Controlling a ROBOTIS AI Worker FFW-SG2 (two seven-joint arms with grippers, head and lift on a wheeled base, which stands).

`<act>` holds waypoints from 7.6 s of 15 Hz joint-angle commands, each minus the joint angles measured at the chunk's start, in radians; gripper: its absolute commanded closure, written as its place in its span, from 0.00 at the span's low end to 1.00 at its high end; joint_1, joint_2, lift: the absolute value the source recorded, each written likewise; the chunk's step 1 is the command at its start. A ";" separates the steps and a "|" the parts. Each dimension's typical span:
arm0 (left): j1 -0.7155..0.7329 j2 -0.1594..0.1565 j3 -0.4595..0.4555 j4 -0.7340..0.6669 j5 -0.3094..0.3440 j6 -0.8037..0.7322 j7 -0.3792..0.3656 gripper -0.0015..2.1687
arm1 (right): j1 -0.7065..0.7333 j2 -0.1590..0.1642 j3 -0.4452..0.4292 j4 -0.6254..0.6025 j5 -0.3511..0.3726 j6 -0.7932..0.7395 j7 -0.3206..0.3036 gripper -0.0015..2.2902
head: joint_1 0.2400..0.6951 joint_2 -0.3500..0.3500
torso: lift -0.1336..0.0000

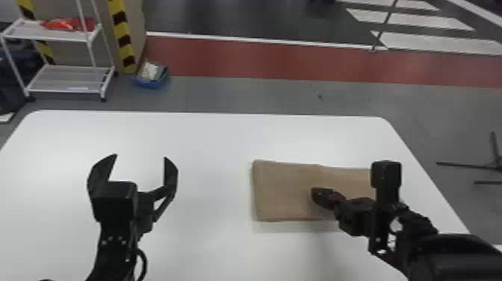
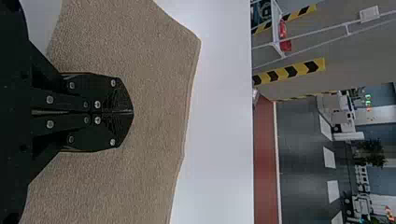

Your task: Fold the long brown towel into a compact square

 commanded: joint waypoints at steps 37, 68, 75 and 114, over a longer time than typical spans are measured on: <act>-0.164 -0.005 -0.104 0.159 0.190 0.233 -0.349 0.91 | -0.167 -0.053 -0.163 0.148 -0.108 0.065 0.008 0.03 | 1.00 0.00 | 0.12; -0.199 -0.009 -0.109 0.246 0.136 0.270 -0.346 0.91 | -0.224 0.021 -0.001 -0.081 -0.216 0.424 -0.012 0.66 | 1.00 0.22 | 0.12; -0.151 0.008 -0.058 0.071 0.195 0.310 -0.347 0.91 | -0.351 0.070 0.077 -0.152 -0.205 0.568 -0.115 0.66 | 1.00 0.34 | 0.12; -0.171 0.001 -0.031 0.166 0.227 0.417 -0.523 0.91 | -0.527 0.127 0.524 0.140 -0.079 0.559 -0.276 0.09 | 1.00 0.55 | 0.12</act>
